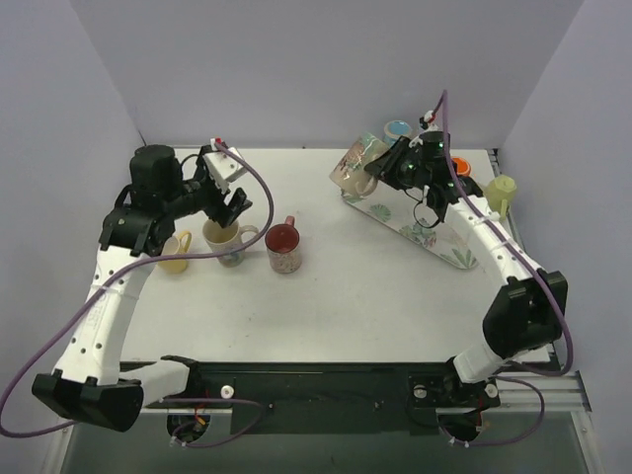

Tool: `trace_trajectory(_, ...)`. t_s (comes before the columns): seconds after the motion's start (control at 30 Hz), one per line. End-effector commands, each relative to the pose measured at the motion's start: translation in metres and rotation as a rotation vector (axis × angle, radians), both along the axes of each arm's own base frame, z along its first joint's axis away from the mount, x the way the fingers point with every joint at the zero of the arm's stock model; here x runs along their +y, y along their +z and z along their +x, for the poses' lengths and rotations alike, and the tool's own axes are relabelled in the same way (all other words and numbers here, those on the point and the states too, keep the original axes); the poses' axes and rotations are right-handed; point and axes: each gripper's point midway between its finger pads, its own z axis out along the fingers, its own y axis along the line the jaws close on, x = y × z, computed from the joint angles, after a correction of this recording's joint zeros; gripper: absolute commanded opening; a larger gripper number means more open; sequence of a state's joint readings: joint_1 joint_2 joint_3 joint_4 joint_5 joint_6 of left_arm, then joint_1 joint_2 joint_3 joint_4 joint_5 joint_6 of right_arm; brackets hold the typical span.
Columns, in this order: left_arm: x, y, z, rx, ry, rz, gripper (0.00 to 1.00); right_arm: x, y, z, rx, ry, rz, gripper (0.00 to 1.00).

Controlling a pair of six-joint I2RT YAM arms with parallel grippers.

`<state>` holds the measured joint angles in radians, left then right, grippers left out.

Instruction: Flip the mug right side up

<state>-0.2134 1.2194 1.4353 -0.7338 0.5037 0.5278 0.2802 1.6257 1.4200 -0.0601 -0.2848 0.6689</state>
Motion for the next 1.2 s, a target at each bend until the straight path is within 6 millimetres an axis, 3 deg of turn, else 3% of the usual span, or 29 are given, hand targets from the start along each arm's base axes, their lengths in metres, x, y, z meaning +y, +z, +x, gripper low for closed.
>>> trace_trajectory(0.0,-0.035,0.063,-0.005,-0.293,-0.114,-0.114,0.78,0.037,0.103,-0.027,-0.171,0.106,0.474,0.00)
trace_trajectory(0.1,-0.059,0.049,-0.030,-0.331,-0.225,-0.062,0.83,0.051,0.131,-0.055,-0.145,0.124,0.677,0.00)
trace_trajectory(0.17,-0.068,0.023,-0.041,-0.358,-0.281,0.016,0.84,0.062,0.138,-0.074,-0.143,0.142,0.671,0.00)
trace_trajectory(0.23,-0.068,0.014,-0.044,-0.419,-0.290,0.068,0.85,0.075,0.145,-0.096,-0.146,0.160,0.641,0.00)
trace_trajectory(0.47,-0.053,0.011,-0.028,-0.613,-0.183,0.154,0.87,0.099,0.158,-0.149,-0.123,0.201,0.674,0.00)
trace_trajectory(0.6,-0.048,0.027,-0.022,-0.626,-0.077,0.068,0.87,0.099,0.160,-0.168,-0.117,0.207,0.683,0.00)
trace_trajectory(0.93,-0.092,0.032,-0.077,-0.472,-0.380,-0.152,0.88,0.094,0.163,-0.189,-0.138,0.215,0.656,0.00)
trace_trajectory(1.07,-0.097,0.019,-0.068,-0.461,-0.378,-0.147,0.88,0.094,0.166,-0.191,-0.148,0.211,0.665,0.00)
trace_trajectory(1.13,-0.099,0.008,-0.059,-0.466,-0.365,-0.136,0.89,0.089,0.155,-0.185,-0.147,0.177,0.605,0.00)
trace_trajectory(1.17,-0.099,0.006,-0.057,-0.466,-0.354,-0.146,0.88,0.080,0.141,-0.179,-0.138,0.123,0.532,0.00)
